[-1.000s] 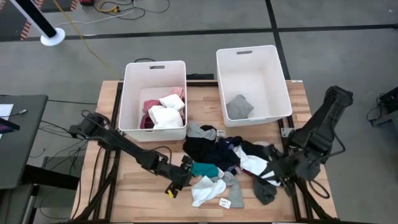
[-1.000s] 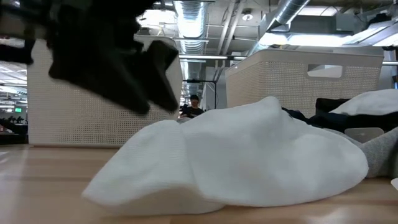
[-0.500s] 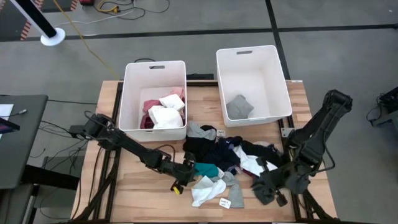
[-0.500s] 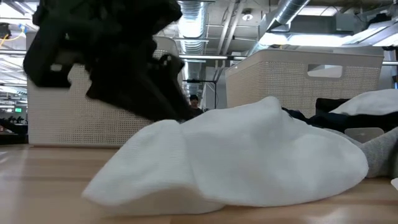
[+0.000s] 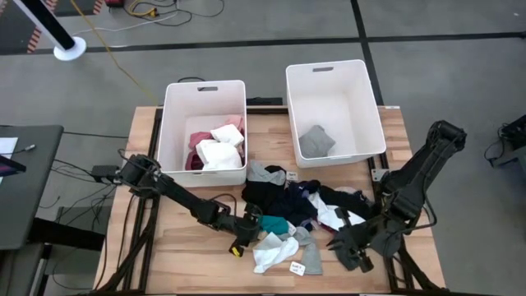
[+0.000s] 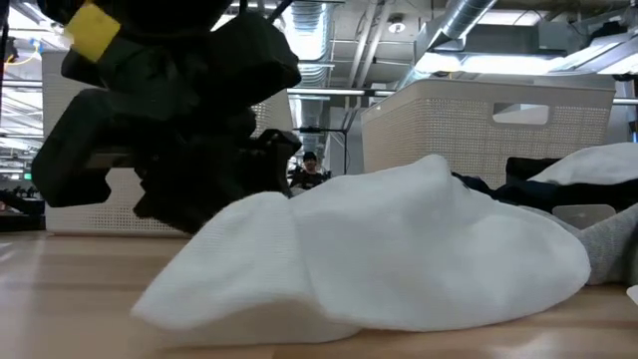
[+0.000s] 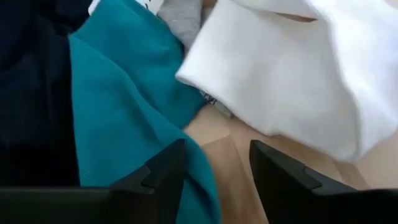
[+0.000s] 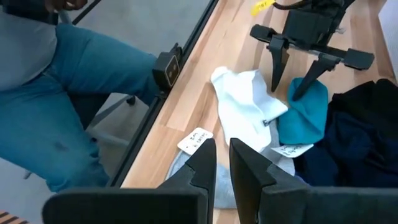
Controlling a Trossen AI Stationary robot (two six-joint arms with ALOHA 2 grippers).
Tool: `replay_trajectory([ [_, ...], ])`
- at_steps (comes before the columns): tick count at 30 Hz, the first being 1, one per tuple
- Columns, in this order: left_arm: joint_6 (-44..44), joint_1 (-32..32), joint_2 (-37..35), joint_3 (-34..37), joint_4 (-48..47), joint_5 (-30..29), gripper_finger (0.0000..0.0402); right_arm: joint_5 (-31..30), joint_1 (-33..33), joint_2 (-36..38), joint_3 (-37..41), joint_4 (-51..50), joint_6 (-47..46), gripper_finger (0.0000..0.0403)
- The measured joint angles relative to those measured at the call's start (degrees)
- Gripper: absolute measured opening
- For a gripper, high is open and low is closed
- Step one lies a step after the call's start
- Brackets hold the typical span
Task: Sort clothes
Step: Put the blue sock into the left white bin
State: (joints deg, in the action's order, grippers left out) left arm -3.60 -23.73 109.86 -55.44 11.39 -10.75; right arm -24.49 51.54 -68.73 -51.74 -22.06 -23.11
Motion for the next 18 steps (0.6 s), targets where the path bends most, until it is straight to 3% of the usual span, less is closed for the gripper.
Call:
replay_trajectory([
  [5, -0.93, 0.10, 0.00, 0.00, 0.09, -0.71, 0.0122, -0.02, -0.03, 0.00, 0.01, 0.24, -0.51, 0.0063],
  [12, -2.95, 0.22, 0.02, 0.00, -0.28, -4.94, 0.0019, -1.11, -0.05, 0.00, 0.01, 1.35, -0.89, 0.0063],
  [18, -3.69, 0.14, 0.00, 0.00, -0.43, -5.16, 0.0006, -1.14, -0.05, 0.00, 0.01, 1.90, -1.88, 0.0063],
])
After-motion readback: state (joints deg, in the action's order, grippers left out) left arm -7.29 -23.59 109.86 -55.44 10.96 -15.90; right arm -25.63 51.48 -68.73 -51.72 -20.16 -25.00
